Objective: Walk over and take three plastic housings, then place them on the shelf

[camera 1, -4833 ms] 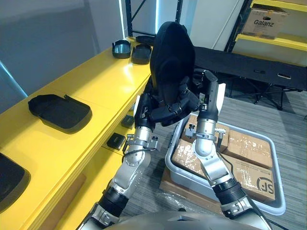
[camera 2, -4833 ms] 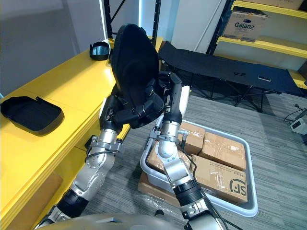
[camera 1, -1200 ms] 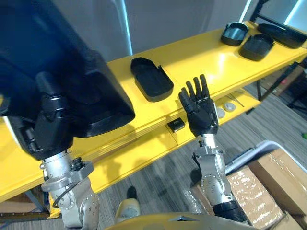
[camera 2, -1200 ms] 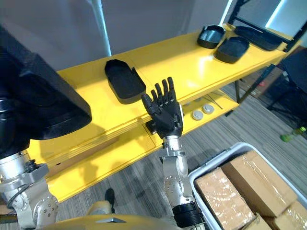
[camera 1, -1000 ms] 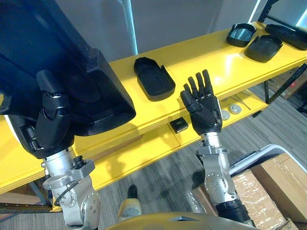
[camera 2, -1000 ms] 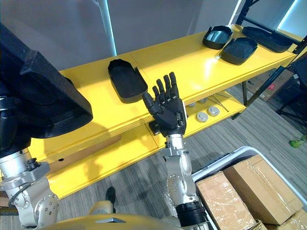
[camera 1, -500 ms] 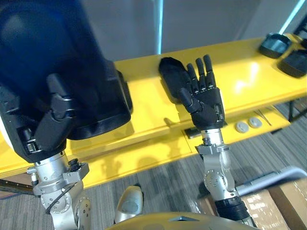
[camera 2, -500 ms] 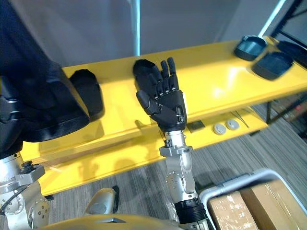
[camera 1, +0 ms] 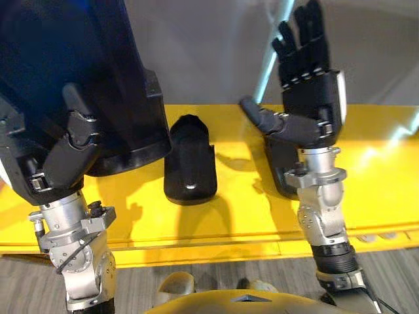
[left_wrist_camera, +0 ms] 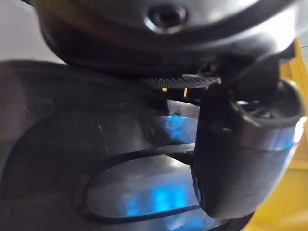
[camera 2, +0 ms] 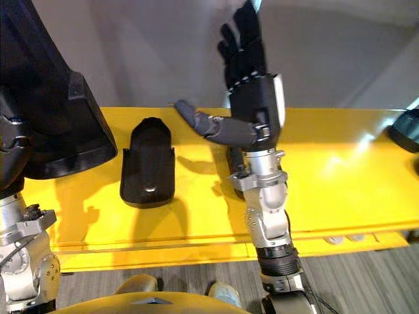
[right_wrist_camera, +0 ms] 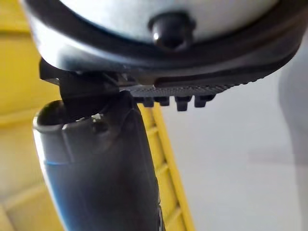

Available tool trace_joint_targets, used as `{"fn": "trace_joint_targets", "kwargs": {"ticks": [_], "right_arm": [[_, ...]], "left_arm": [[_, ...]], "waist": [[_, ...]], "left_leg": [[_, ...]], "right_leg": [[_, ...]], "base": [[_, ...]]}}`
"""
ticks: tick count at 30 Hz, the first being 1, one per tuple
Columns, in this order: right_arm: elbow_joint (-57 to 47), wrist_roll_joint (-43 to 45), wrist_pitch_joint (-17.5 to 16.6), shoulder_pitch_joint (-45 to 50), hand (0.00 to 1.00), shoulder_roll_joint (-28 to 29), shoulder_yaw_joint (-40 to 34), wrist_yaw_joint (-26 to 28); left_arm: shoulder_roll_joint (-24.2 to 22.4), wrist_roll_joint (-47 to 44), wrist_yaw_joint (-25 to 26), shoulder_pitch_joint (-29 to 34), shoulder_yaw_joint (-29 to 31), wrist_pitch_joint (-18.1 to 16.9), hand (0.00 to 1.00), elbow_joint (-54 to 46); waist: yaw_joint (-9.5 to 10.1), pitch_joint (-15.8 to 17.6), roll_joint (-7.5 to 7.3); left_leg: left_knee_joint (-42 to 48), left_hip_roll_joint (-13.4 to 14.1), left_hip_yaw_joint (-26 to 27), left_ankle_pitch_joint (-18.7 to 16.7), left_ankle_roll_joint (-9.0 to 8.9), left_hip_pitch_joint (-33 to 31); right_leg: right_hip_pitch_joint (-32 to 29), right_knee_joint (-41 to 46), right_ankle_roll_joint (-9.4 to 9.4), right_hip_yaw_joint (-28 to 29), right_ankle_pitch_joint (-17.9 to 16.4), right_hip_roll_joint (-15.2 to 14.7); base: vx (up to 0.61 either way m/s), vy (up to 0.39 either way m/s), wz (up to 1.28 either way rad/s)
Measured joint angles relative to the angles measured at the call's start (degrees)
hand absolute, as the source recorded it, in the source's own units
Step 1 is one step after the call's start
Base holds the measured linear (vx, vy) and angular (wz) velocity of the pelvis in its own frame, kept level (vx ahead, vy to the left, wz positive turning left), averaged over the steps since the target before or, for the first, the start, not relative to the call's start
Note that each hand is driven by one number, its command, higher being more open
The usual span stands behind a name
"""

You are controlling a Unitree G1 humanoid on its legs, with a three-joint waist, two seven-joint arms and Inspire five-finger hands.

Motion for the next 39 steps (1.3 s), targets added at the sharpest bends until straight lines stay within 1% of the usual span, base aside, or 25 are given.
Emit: {"fn": "trace_joint_targets", "kwargs": {"ticks": [7, 8, 10, 11, 12, 13, 15, 16, 17, 18, 20, 21, 22, 23, 24, 26, 27, 28, 29, 30, 31, 33, 34, 36, 39], "right_arm": [[-1.1, 4.1, 0.7, 0.0, 1.0, 1.4, -2.3, 1.4], [-3.4, 4.0, 1.0, 0.7, 1.0, 2.4, -2.4, 1.4], [-7.2, 3.7, 1.0, 1.8, 1.0, 2.9, -2.7, 1.0], [-8.8, 3.7, 0.8, 3.3, 1.0, 2.8, -3.7, 1.0], [-8.9, 3.8, 0.4, 4.3, 1.0, 2.7, -4.3, 1.1], [-7.8, 4.1, 0.4, 5.1, 1.0, 2.8, -4.7, 1.0], [-6.8, 4.6, 0.4, 5.4, 1.0, 2.6, -4.7, 1.3], [-6.6, 5.4, 0.6, 5.5, 1.0, 2.5, -4.7, 1.6], [-6.6, 6.6, 0.6, 5.6, 1.0, 2.4, -4.6, 2.2], [-6.5, 7.5, 0.4, 5.8, 1.0, 2.6, -4.6, 2.8], [-5.5, 11.1, 0.4, 6.4, 1.0, 3.3, -4.1, 3.8], [-3.9, 15.5, 0.4, 6.0, 1.0, 4.2, -3.4, 5.2], [-3.2, 17.0, 0.4, 5.9, 1.0, 4.8, -3.2, 5.5], [-1.9, 18.4, 0.2, 5.8, 1.0, 5.9, -3.1, 5.8], [-0.8, 19.2, 0.1, 6.0, 1.0, 6.8, -3.2, 5.3], [-0.8, 19.1, -0.9, 6.9, 1.0, 7.2, -3.1, 4.2], [-0.7, 18.5, -1.7, 7.9, 1.0, 8.0, -2.0, 2.2], [-0.7, 18.1, -1.7, 8.1, 1.0, 8.6, -1.1, 1.5], [-0.7, 16.9, -1.7, 8.6, 1.0, 9.5, 0.1, 1.3], [-0.7, 16.0, -1.7, 9.4, 1.0, 10.2, 1.1, 1.3], [-0.7, 13.4, -1.6, 9.9, 1.0, 10.4, 2.6, 0.9], [-1.5, 8.7, -1.6, 9.8, 1.0, 10.1, 3.3, 0.4], [-2.3, 7.3, -1.6, 9.8, 1.0, 9.9, 3.4, 0.3], [-2.4, 6.5, -1.6, 9.8, 1.0, 9.5, 3.1, -0.1], [-2.2, 5.9, -1.0, 9.8, 1.0, 9.4, 2.2, -0.8]], "left_arm": [[-1.0, -0.2, -3.2, 0.1, -1.0, 1.6, 0.0, -0.3], [-1.6, -0.5, -4.2, 0.0, -1.3, 2.1, 0.0, -0.3], [-2.8, -0.9, -5.9, 0.0, -2.8, 2.8, 0.0, -0.3], [-2.9, -0.8, -6.8, -0.1, -4.2, 3.3, 0.0, -0.4], [-2.7, -0.6, -7.2, -0.1, -5.0, 3.3, 0.0, -0.5], [-2.7, -0.4, -7.2, -0.1, -5.3, 3.4, 0.0, -0.5], [-2.7, -0.6, -7.1, 0.3, -5.3, 3.4, 0.0, -0.5], [-2.7, -1.0, -7.1, 0.6, -5.3, 3.4, 0.0, -0.5], [-2.7, -2.1, -7.5, 1.7, -5.3, 3.4, 0.0, -0.6], [-2.8, -3.8, -7.7, 2.7, -5.4, 3.2, 0.0, -0.5], [-2.9, -5.3, -5.4, 2.7, -5.8, 3.3, 0.0, 0.8], [-3.2, -5.0, -2.9, 3.4, -5.5, 3.3, 0.0, 0.9], [-3.6, -4.9, -2.0, 4.0, -5.4, 3.3, 0.0, 0.9], [-4.7, -4.7, -1.6, 5.2, -5.4, 3.2, 0.0, 0.9], [-5.2, -3.8, -1.7, 6.5, -5.8, 3.3, 0.0, 0.9], [-4.5, -2.1, -3.1, 6.7, -5.8, 3.5, 0.0, 1.2], [-2.6, -2.1, -5.7, 6.1, -6.2, 3.6, 0.0, 1.7], [-1.8, -2.0, -6.3, 6.1, -6.3, 3.7, 0.0, 1.9], [-0.6, -2.0, -6.9, 6.0, -6.4, 3.9, 0.0, 2.2], [0.7, -1.9, -7.6, 5.7, -6.4, 4.6, 0.0, 2.7], [2.0, -1.9, -8.4, 5.2, -6.4, 5.4, 0.0, 3.3], [2.8, -2.1, -9.5, 3.2, -6.4, 6.2, 0.0, 4.3], [2.8, -2.6, -9.1, 0.9, -6.6, 7.5, 0.0, 4.6], [2.5, -2.7, -8.4, -0.3, -7.1, 8.5, 0.0, 4.6], [2.2, -2.4, -5.6, -0.7, -8.5, 10.3, 0.0, 4.1]], "waist": [[-0.23, -0.3, 0.83], [-1.07, -0.4, 0.73], [-2.33, -0.4, 0.78], [-2.75, -0.9, 1.65], [-2.73, -1.0, 1.97], [-2.73, -1.0, 1.88], [-2.85, -0.7, 1.32], [-3.03, -0.4, 0.82], [-3.72, -0.9, 1.7], [-4.36, -1.1, 1.34], [-5.1, -0.8, 0.5], [-4.94, 0.0, -0.6], [-4.94, 0.0, -0.43], [-4.97, -0.1, 0.71], [-5.45, 0.1, 2.53], [-5.92, -0.1, 4.15], [-5.11, 0.1, 3.72], [-4.75, 0.4, 3.39], [-4.45, 0.5, 3.0], [-4.95, 0.6, 2.98], [-5.77, 0.2, 2.18], [-5.57, -0.1, 1.64], [-5.6, -0.1, 0.58], [-5.73, -0.2, 0.16], [-5.72, 0.2, 0.96]], "left_leg": [[-1.7, 1.5, 1.9, 0.3, -0.73, 0.8], [-2.1, 1.3, 4.9, 1.9, -1.53, -0.2], [-4.9, 0.9, 12.4, 4.9, -1.12, -1.1], [-5.9, 2.8, 18.5, 3.5, 0.35, -1.6], [-5.2, 4.9, 21.1, 3.4, 0.41, -2.4], [-2.1, 7.8, 22.3, 3.5, 0.34, -3.8], [1.5, 10.3, 22.3, 4.1, 0.67, -5.2], [3.4, 11.9, 22.2, 5.3, 1.79, -5.6], [4.0, 13.8, 21.8, 12.9, 5.08, -5.7], [4.1, 11.0, 19.2, 14.6, 4.15, -6.0], [4.7, 7.6, 18.1, 14.4, 4.42, -7.5], [5.4, 5.1, 15.3, 13.6, 3.62, -7.5], [6.5, 4.6, 13.6, 12.1, 2.59, -8.0], [9.8, 4.8, 10.9, 7.2, -0.06, -9.1], [11.9, 6.1, 10.7, 1.8, -2.62, -8.9], [11.9, 7.3, 14.0, -4.6, -4.52, -7.8], [12.8, 6.5, 17.4, -5.9, -3.42, -7.4], [12.8, 6.3, 18.6, -6.5, -3.17, -7.2], [12.4, 6.0, 19.5, -6.8, -2.1, -7.0], [11.5, 5.6, 19.8, -6.4, -1.24, -7.0], [9.7, 5.4, 19.9, -5.3, -0.45, -7.0], [7.1, 4.9, 19.4, -3.0, -0.01, -7.0], [4.6, 3.4, 19.2, -0.4, 1.17, -6.9], [4.1, 2.9, 19.2, 0.3, 1.71, -6.9], [4.0, 2.8, 19.1, 1.2, 1.56, -7.1]], "right_leg": [[2.5, -3.2, -0.49, -0.9, 0.3, 1.5], [3.2, -3.9, -0.46, -3.1, 0.3, 0.6], [4.4, -5.1, -0.29, -8.0, 0.5, -1.8], [5.0, -5.1, -0.32, -11.3, 0.5, -2.4], [5.0, -4.6, -0.4, -12.4, 0.4, -2.8], [5.0, -3.6, -0.44, -13.2, 0.3, -4.8], [4.2, -1.8, -0.3, -13.5, 0.2, -7.5], [3.3, 0.0, 0.01, -13.1, 0.0, -9.9], [1.6, 2.5, 1.0, -11.8, -0.5, -12.7], [-0.6, 4.1, 3.34, -8.8, -1.4, -15.5], [-3.0, 6.0, 3.4, -4.8, -2.0, -16.6], [-3.3, 5.9, 3.65, -2.9, -2.2, -18.5], [-3.5, 6.0, 5.17, -2.4, -1.8, -18.8], [-4.0, 6.4, 8.27, -2.2, -1.4, -19.0], [-3.6, 6.8, 9.57, -2.1, -1.0, -18.3], [-2.6, 5.6, 11.22, -2.1, 0.8, -18.1], [-1.4, 1.6, 10.36, -0.5, 5.5, -18.6], [-1.3, 0.0, 9.24, 0.2, 7.9, -18.6], [-1.3, -1.9, 7.17, 0.5, 11.3, -18.5], [-1.3, -2.0, 6.34, 0.5, 11.7, -18.1], [-1.0, -0.5, 5.38, -0.1, 10.0, -16.6], [-0.9, 2.2, 5.71, -0.9, 6.4, -13.9], [-0.8, 3.8, 5.26, -1.2, 2.5, -12.9], [0.0, 3.3, 4.73, -2.3, 1.4, -13.0], [1.8, -0.7, 4.48, -3.9, 1.5, -12.3]], "base": [[0.06, -0.041, 0.04], [0.02, 0.0, 0.72], [-0.02, 0.022, 1.35], [-0.03, 0.045, 1.56], [-0.01, 0.152, 1.28], [0.0, 0.18, 0.73], [-0.01, 0.201, 0.29], [-0.02, 0.359, 0.08], [-0.06, 0.461, -0.08], [-0.06, 0.461, -0.1], [-0.05, 0.261, -0.05], [-0.04, 0.207, -0.11], [-0.08, 0.283, -0.31], [-0.12, 0.358, -0.24], [-0.14, 0.384, -0.19], [-0.13, 0.417, -0.2], [-0.19, 0.496, -0.51], [-0.19, 0.407, -0.68], [-0.19, 0.371, -0.39], [-0.11, 0.277, -0.12], [-0.05, 0.248, 0.05], [0.05, 0.136, 0.13], [0.05, 0.078, 0.22], [0.03, 0.029, 0.18], [0.01, -0.032, 0.04]]}}
